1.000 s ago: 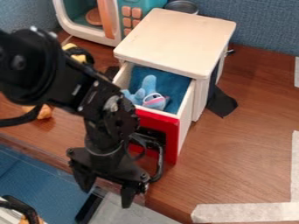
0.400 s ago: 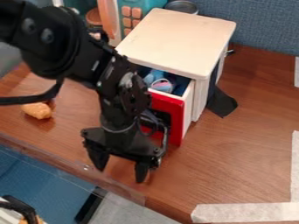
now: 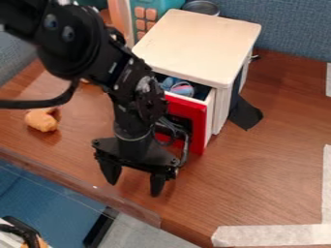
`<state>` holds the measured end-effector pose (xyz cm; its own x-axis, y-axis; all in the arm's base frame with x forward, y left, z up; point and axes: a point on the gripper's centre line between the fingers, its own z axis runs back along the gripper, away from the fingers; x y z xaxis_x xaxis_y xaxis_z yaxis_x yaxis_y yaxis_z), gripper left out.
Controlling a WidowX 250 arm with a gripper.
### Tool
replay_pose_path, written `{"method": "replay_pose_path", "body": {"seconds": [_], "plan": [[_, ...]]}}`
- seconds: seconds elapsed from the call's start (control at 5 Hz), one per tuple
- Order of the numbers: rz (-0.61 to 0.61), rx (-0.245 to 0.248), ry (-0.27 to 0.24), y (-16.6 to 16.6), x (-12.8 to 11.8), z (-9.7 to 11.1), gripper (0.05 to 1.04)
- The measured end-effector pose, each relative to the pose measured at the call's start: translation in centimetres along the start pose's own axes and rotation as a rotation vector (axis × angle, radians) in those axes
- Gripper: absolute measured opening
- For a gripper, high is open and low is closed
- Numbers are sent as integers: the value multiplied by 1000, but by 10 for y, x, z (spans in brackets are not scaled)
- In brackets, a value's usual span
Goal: Close the drawer
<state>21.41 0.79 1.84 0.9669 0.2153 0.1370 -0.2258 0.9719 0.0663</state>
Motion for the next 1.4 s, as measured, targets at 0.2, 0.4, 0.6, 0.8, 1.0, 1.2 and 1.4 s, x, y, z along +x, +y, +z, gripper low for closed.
{"method": "replay_pose_path", "body": {"seconds": [0.2,0.4,0.6,0.8,1.0,1.2,1.4], "plan": [[26,-13,-9,2,11,2,999],[38,-12,-9,5,20,2,1000],[41,-4,-14,7,27,1,999],[46,4,-17,7,33,-1,999],[50,8,-26,7,39,-1,999],[41,11,-34,7,40,-1,999],[31,10,-61,8,41,-1,999]]}}
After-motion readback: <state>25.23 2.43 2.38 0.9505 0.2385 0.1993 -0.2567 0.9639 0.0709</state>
